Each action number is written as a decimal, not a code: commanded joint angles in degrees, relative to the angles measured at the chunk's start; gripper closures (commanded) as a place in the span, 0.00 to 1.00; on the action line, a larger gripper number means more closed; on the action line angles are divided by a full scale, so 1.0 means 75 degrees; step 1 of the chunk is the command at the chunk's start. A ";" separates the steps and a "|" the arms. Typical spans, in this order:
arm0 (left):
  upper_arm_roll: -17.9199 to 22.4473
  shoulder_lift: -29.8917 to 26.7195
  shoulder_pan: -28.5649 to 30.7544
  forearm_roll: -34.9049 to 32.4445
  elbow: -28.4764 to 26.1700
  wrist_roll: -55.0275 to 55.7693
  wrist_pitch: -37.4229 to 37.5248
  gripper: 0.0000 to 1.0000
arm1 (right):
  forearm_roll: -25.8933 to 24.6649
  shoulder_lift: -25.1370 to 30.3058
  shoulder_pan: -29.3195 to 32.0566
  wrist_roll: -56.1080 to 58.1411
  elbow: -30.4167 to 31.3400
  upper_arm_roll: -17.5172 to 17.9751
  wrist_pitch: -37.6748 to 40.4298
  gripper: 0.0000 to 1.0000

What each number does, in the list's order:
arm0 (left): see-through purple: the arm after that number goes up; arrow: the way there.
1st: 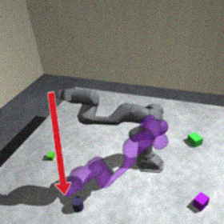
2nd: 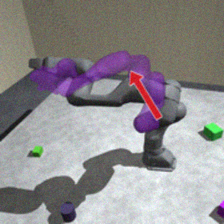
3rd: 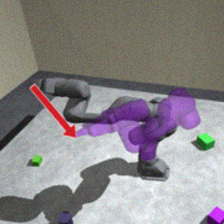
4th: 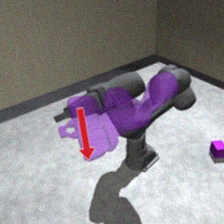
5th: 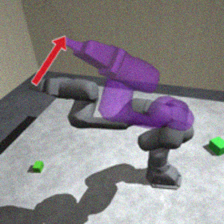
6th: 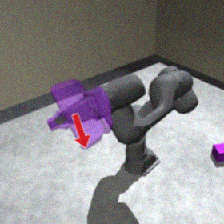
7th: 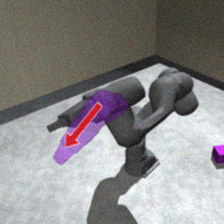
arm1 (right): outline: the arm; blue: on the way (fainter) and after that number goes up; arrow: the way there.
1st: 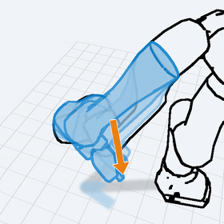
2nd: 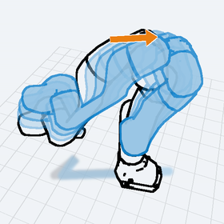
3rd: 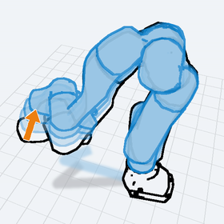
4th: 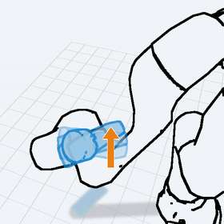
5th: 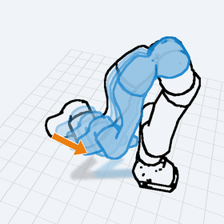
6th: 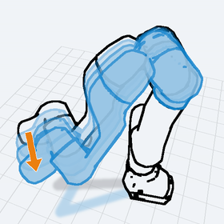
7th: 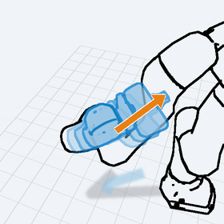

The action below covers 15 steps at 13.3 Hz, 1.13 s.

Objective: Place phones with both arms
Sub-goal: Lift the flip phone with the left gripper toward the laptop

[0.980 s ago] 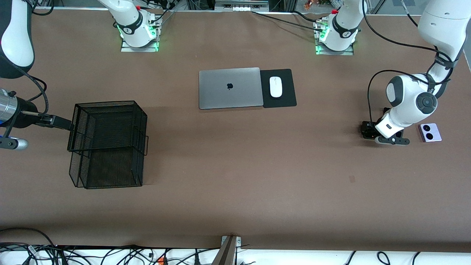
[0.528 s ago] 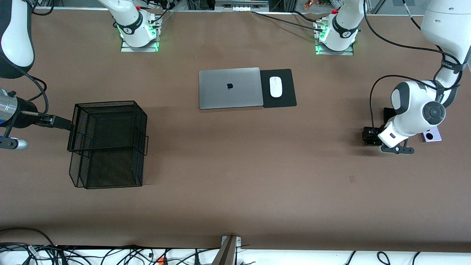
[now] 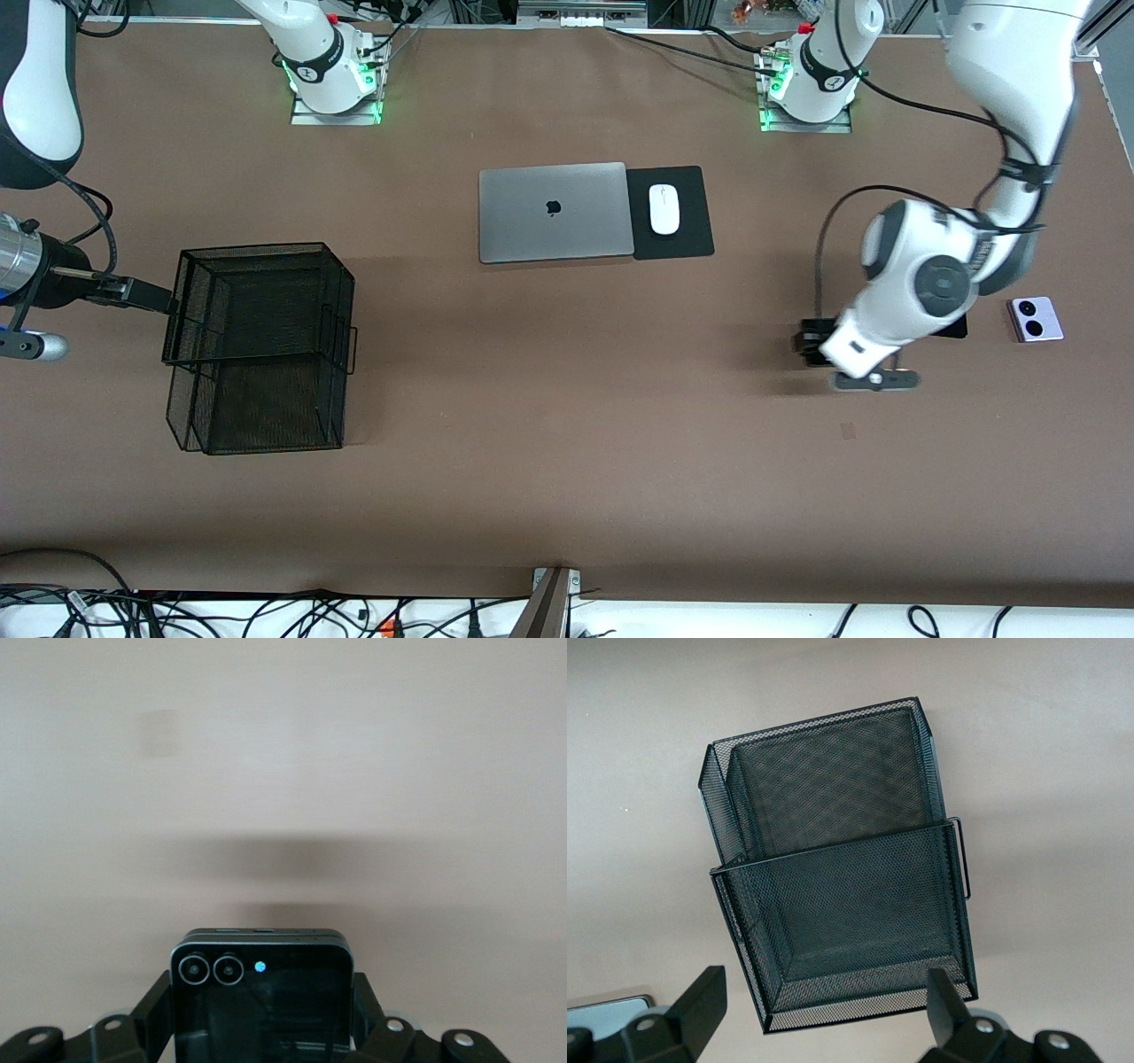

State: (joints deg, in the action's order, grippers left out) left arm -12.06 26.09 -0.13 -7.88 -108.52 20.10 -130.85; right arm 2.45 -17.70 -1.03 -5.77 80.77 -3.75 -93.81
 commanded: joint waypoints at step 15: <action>0.0108 0.3444 -0.4493 0.0043 0.5373 0.4725 0.0982 0.94 | -0.0010 0.0121 -0.0003 0.0007 0.0118 0.0020 0.0004 0.00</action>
State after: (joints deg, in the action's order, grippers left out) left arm -12.05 46.96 -30.97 -7.86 -76.99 53.25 -124.99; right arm 2.45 -17.70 -1.04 -5.77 80.78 -3.75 -93.80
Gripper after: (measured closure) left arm 0.194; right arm 0.000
